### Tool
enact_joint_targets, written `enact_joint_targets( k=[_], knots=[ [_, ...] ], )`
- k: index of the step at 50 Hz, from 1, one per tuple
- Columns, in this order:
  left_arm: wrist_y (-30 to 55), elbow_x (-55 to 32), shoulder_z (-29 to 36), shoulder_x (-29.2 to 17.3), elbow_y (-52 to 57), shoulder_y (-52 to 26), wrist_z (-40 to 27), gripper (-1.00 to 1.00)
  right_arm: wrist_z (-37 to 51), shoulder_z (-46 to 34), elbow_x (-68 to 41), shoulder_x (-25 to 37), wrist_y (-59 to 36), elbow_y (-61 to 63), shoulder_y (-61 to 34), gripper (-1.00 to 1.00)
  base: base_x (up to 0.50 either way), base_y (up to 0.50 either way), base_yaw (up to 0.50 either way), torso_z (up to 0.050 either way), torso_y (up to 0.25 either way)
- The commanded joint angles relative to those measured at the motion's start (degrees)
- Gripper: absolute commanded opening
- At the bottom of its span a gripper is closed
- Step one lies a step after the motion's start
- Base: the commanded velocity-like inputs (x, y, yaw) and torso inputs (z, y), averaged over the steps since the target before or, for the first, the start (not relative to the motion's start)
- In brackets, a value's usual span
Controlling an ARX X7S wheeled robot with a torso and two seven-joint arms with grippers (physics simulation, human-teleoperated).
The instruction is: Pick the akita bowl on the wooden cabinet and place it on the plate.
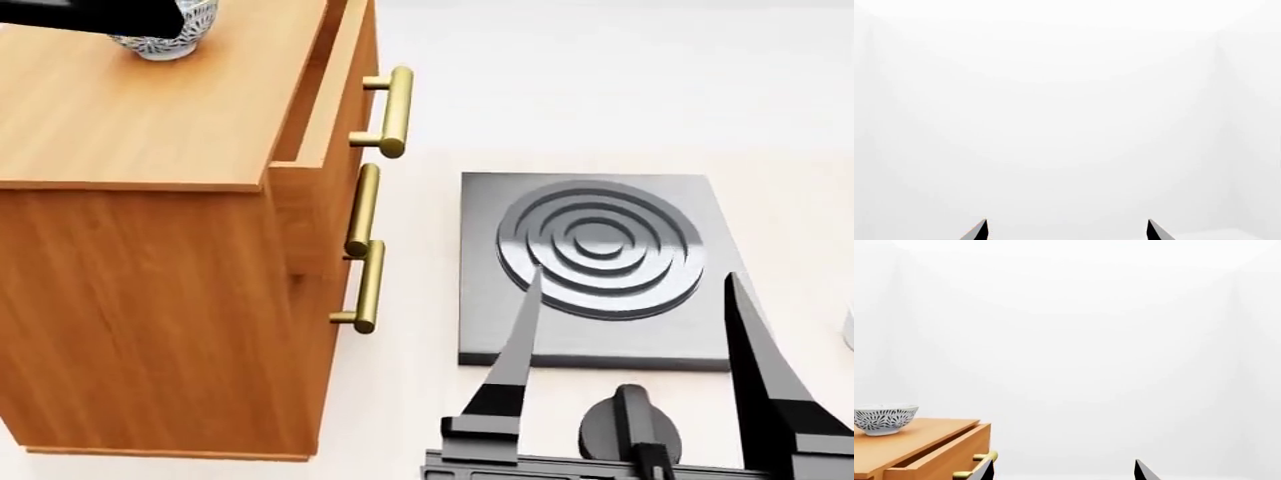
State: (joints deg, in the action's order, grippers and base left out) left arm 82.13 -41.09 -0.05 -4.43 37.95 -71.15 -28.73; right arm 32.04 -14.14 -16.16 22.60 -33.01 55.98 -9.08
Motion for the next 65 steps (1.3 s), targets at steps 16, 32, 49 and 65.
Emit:
enact_joint_targets(
  k=[16,32,49,65],
  knots=[
    [-0.95,-3.33,0.39,-0.9,-1.02,0.06,-1.81,1.0,1.58,-0.51,-0.9,1.29,1.02,0.4,-0.21,1.0,0.09,0.0,0.0,0.0,0.0],
    [-1.56,-4.97,0.72,-1.64,-1.33,0.47,-2.8,1.0,2.06,-1.12,-1.55,2.28,2.72,0.39,0.11,1.0,0.14,0.0,0.0,0.0,0.001],
    [-1.17,-6.52,2.75,-2.22,-3.93,-3.23,-3.27,1.0,3.25,-1.14,-3.0,3.13,2.87,0.47,-0.13,1.0,0.0,0.0,0.0,0.0,0.0],
    [-8.58,-2.8,8.75,-2.75,-17.04,-9.91,1.53,1.0,4.39,-1.09,-4.26,4.2,3.64,0.56,-0.35,1.0,0.0,0.0,0.0,0.0,0.0]
  ],
)
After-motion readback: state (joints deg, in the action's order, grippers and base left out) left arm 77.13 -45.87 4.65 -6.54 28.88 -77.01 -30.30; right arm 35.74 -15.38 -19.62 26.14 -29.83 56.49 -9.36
